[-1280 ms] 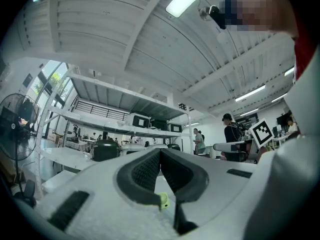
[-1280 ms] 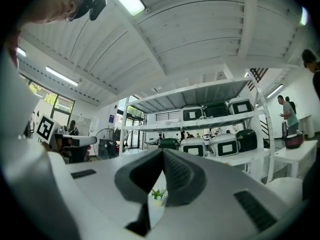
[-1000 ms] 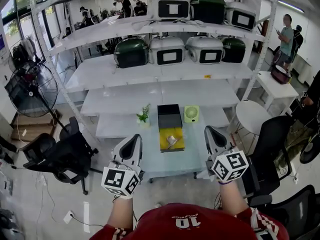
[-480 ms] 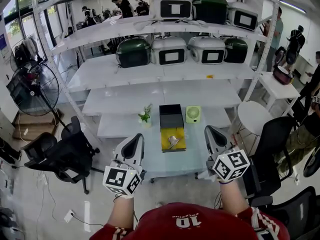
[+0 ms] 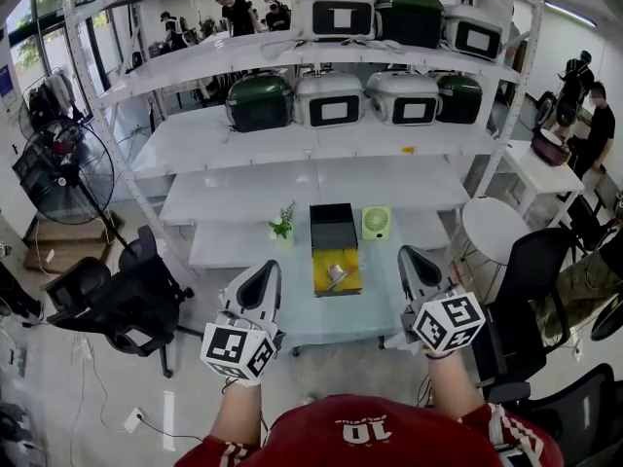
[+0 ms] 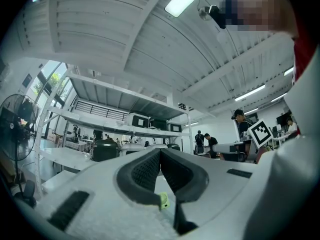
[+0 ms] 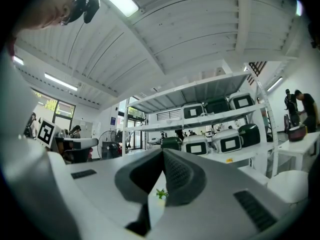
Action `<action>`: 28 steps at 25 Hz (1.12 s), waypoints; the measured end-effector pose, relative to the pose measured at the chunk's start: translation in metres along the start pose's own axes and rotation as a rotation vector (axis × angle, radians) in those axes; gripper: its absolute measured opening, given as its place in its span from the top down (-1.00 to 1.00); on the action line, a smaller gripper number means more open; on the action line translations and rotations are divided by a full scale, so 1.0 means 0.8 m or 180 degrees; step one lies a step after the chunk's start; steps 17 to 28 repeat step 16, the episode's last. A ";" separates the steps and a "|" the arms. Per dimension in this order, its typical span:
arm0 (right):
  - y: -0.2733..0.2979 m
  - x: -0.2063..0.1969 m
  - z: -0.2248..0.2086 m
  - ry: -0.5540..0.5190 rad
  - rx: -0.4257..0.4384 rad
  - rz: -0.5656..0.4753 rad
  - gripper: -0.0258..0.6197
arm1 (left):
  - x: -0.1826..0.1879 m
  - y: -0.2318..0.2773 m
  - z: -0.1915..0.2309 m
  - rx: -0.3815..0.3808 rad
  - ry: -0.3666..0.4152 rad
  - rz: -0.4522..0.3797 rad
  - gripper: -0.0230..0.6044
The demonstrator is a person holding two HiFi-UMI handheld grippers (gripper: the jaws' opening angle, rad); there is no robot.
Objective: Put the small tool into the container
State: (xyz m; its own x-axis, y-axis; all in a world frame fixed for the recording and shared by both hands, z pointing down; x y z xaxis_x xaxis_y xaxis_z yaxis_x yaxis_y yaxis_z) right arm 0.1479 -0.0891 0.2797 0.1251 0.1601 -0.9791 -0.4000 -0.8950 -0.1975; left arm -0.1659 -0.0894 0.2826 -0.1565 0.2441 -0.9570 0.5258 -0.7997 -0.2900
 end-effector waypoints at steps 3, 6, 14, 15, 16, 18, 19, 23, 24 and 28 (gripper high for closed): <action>0.001 -0.003 0.001 0.0026 0.0012 0.0016 0.91 | -0.003 -0.001 0.002 0.0023 -0.0011 0.0020 0.93; 0.003 -0.006 0.001 0.0051 0.0022 0.0019 0.91 | -0.004 -0.002 0.003 0.0031 -0.0001 0.0017 0.93; 0.008 -0.005 0.003 0.0048 0.0031 0.0009 0.91 | -0.004 -0.003 0.009 0.0055 0.0004 0.0016 0.93; 0.008 -0.005 0.004 0.0047 0.0031 0.0009 0.91 | -0.004 -0.003 0.009 0.0056 0.0003 0.0015 0.93; 0.009 -0.005 0.004 0.0046 0.0030 0.0009 0.91 | -0.004 -0.003 0.010 0.0058 0.0004 0.0015 0.93; 0.009 -0.005 0.004 0.0046 0.0030 0.0009 0.91 | -0.004 -0.003 0.010 0.0058 0.0004 0.0015 0.93; 0.009 -0.005 0.004 0.0046 0.0030 0.0009 0.91 | -0.004 -0.003 0.010 0.0058 0.0004 0.0015 0.93; 0.009 -0.005 0.004 0.0046 0.0030 0.0009 0.91 | -0.004 -0.003 0.010 0.0058 0.0004 0.0015 0.93; 0.009 -0.005 0.004 0.0046 0.0030 0.0009 0.91 | -0.004 -0.003 0.010 0.0058 0.0004 0.0015 0.93; 0.009 -0.005 0.004 0.0046 0.0030 0.0009 0.91 | -0.004 -0.003 0.010 0.0058 0.0004 0.0015 0.93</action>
Point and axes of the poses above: the fingertips, and each gripper's own axes: y forward along the fingers, z to its left, x out of its top, the point moved 8 cm from there along -y, backward along the fingers, and after that the axes turned 6 degrees about -z, right-handed, at the moved point
